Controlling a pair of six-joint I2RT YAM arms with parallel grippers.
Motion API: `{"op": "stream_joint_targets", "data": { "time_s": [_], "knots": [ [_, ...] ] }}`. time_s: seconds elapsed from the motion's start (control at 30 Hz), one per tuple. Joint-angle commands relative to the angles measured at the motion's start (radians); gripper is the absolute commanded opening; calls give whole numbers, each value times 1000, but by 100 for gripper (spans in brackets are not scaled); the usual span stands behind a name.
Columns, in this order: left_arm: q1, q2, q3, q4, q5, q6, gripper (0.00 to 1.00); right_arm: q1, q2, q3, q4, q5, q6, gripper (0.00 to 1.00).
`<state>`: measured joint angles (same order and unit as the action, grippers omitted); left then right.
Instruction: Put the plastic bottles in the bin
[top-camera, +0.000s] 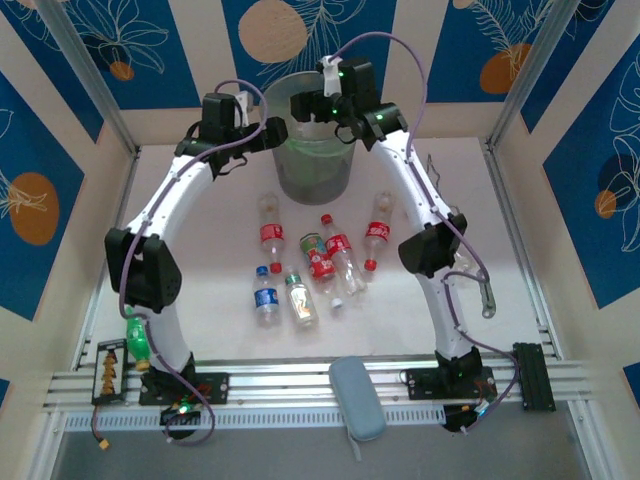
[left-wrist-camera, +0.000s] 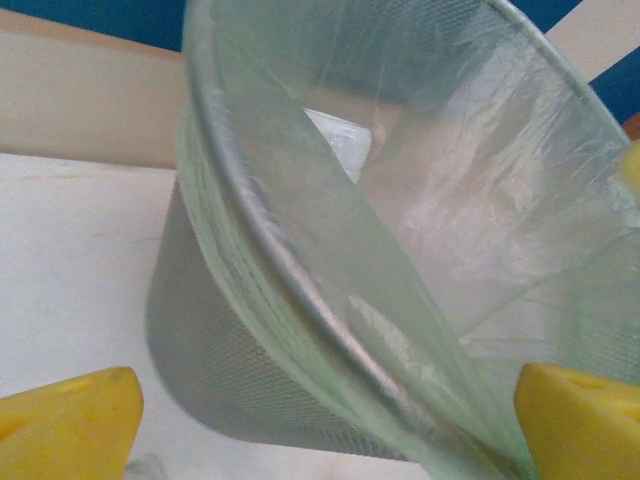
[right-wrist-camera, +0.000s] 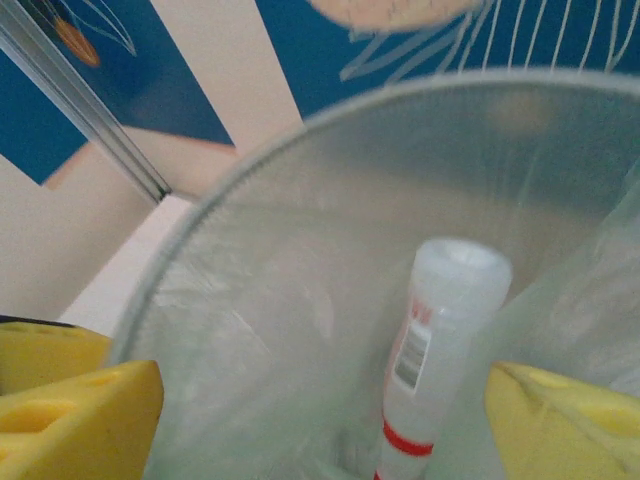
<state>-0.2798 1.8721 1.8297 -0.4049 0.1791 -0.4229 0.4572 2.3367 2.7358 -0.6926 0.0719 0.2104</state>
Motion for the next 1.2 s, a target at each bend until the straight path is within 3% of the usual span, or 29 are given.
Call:
{"op": "stream_joint_targets", "data": {
  "time_s": [0.0,0.2,0.37,0.5,0.67,0.77,0.9,1.07,1.17],
  "knots": [
    [-7,-127,20,-91,-100,123,100,3,-120,-2,-8,13,-41,88],
    [-7,-332,-40,-401,-281,202,100,-13,-233,-66,-109,61,-9,88],
    [12,-600,-275,-653,-480,139,100,-78,-327,-183,-199,31,45,88],
    [72,-801,-509,-699,-543,87,100,-142,-368,-282,-220,-14,91,88],
    [202,-952,-704,-740,-504,19,100,-199,-399,-382,-201,-84,111,89],
    [270,-967,-768,-802,-473,-88,100,-207,-427,-444,-188,-88,103,89],
    [354,-970,-840,-790,-419,-102,100,-236,-472,-546,-143,-128,128,89],
    [567,-985,-978,-703,-322,-108,100,-273,-502,-620,-124,-166,147,89],
    [642,-1000,-1045,-616,-336,-115,100,-289,-513,-649,-113,-176,140,89]
  ]
}}
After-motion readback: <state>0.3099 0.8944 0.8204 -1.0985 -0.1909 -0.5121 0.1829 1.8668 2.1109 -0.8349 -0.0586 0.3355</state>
